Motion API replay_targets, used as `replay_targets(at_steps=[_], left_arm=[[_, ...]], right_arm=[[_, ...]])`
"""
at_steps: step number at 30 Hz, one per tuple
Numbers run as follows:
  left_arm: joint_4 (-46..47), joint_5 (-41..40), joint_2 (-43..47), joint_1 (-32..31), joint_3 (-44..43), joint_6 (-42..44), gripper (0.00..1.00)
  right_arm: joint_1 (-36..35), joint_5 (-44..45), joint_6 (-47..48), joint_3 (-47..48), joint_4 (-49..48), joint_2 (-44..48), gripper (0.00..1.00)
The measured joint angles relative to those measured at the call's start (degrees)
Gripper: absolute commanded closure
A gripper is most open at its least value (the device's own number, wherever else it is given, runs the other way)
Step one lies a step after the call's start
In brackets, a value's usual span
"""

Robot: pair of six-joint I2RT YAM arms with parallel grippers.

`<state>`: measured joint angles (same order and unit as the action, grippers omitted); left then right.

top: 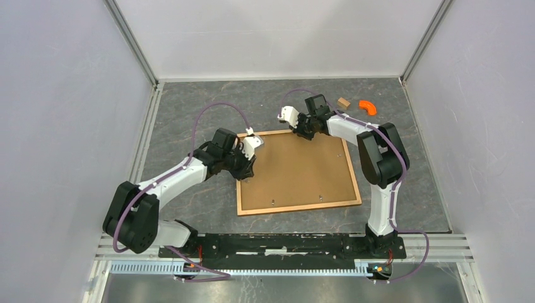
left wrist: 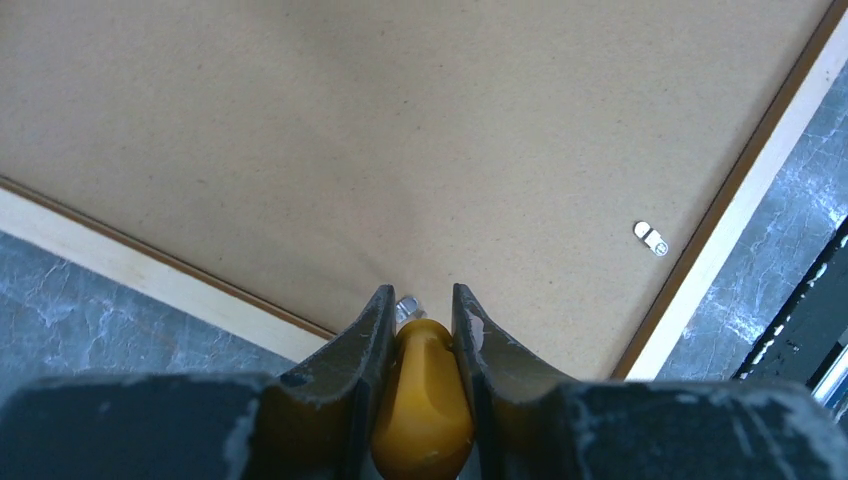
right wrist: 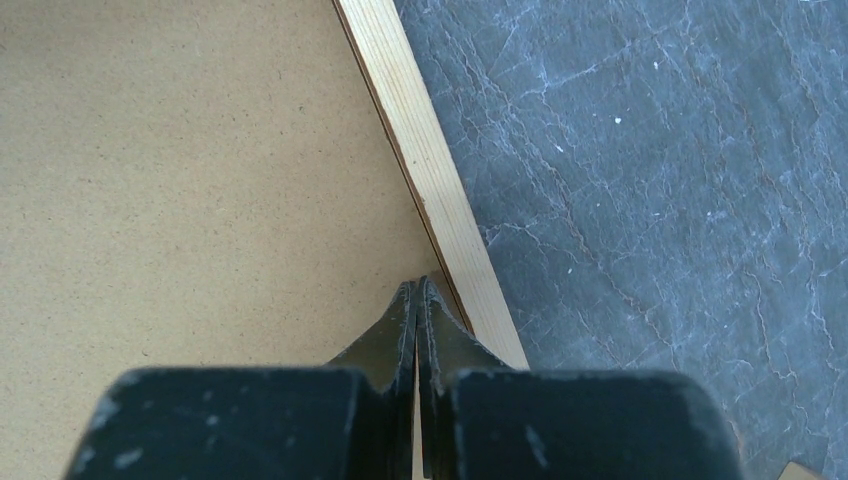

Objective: Take the photo out of the frame

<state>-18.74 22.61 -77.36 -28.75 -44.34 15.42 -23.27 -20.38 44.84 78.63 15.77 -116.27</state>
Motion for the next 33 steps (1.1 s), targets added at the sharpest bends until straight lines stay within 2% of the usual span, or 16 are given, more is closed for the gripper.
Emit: replay_targets(at_steps=[4, 5, 7, 10, 12, 13, 14, 18, 24, 30, 33], left_arm=[[1.6, 1.5, 0.3, -0.6, 1.0, 0.0, 0.98], [1.9, 1.5, 0.4, -0.7, 1.2, 0.0, 0.98], [2.0, 1.6, 0.4, -0.7, 1.2, 0.0, 0.98], [1.0, 1.7, 0.4, -0.7, 0.6, -0.1, 0.98], [-0.3, 2.1, 0.6, -0.6, -0.5, -1.1, 0.98], [-0.9, 2.3, 0.8, -0.5, -1.3, -1.9, 0.98], [-1.5, 2.8, 1.2, -0.2, -2.3, -2.9, 0.98], [-2.8, 4.9, 2.7, 2.0, -7.6, -7.3, 0.98], [-1.9, 9.4, 4.2, 6.5, -14.8, -17.0, 0.98], [0.6, 14.1, 6.2, 7.1, -16.3, -26.5, 0.97], [3.1, 17.3, 7.0, 8.0, -16.2, -31.6, 0.97]], right_arm=[[0.0, -0.1, -0.1, 0.1, 0.1, -0.1, 0.99], [0.1, -0.1, -0.1, 0.1, 0.1, -0.1, 0.95], [0.2, -0.4, -0.2, 0.2, 0.2, -0.1, 0.81], [0.9, -1.8, -1.2, 0.9, 1.4, -0.1, 0.54], [1.4, -3.6, -2.0, 1.5, 2.7, 0.1, 0.32], [1.7, -4.6, -2.6, 1.6, 3.3, 0.4, 0.25], [1.8, -5.7, -3.0, 1.6, 3.9, 1.1, 0.23], [2.3, -11.8, -5.0, 1.6, 6.4, 6.7, 0.18], [1.0, -24.9, -12.2, 0.6, 4.7, 20.5, 0.16], [-7.3, -31.4, -19.6, -2.8, 0.9, 27.7, 0.17], [-11.6, -31.6, -20.9, -3.8, 0.8, 27.5, 0.24]])
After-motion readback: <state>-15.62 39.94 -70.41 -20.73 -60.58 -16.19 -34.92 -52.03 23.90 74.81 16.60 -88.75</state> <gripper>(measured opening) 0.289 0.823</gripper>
